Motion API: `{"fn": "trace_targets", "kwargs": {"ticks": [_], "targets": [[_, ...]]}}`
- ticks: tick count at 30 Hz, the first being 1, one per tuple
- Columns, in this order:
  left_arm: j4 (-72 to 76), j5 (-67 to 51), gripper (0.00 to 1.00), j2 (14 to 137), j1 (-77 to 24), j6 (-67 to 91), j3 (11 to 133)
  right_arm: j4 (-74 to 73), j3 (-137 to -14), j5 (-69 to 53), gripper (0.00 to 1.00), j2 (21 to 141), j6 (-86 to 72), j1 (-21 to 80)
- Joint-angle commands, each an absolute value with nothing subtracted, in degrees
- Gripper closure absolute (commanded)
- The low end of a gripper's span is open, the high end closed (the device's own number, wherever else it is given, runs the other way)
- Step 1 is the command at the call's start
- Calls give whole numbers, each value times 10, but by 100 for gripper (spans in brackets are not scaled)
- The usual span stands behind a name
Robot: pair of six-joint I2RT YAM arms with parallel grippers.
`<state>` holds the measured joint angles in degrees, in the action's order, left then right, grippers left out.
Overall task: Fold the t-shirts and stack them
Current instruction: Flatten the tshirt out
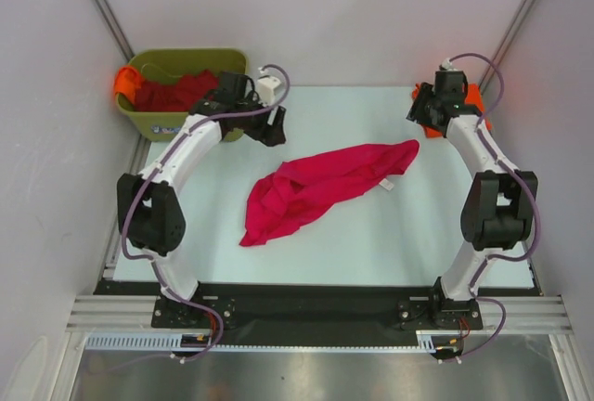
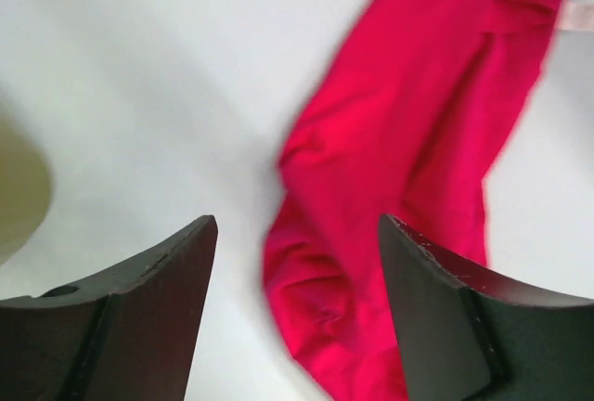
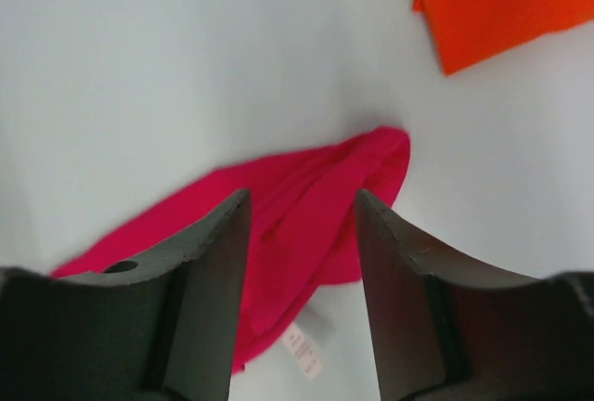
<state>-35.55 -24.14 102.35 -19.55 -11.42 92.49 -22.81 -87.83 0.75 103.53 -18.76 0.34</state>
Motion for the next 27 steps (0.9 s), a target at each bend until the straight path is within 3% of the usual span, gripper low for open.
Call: {"fn": "trace_targets", "kwargs": {"ticks": [1, 6, 11, 18, 27], "targets": [[-349, -233, 24, 979, -156, -92, 893, -245, -824, 49, 46, 961, -146, 68], [-338, -270, 25, 853, -155, -174, 729, -188, -670, 17, 47, 850, -169, 188], [-362, -244, 25, 756, -155, -235, 588, -99, -571, -14, 47, 819, -209, 277], [-362, -181, 26, 746, -171, -286, 476, -88, -598, -12, 46, 924, -224, 368], [-381, -212, 19, 753, -213, -359, 426, -92, -658, -4, 46, 1007, -220, 416]]}}
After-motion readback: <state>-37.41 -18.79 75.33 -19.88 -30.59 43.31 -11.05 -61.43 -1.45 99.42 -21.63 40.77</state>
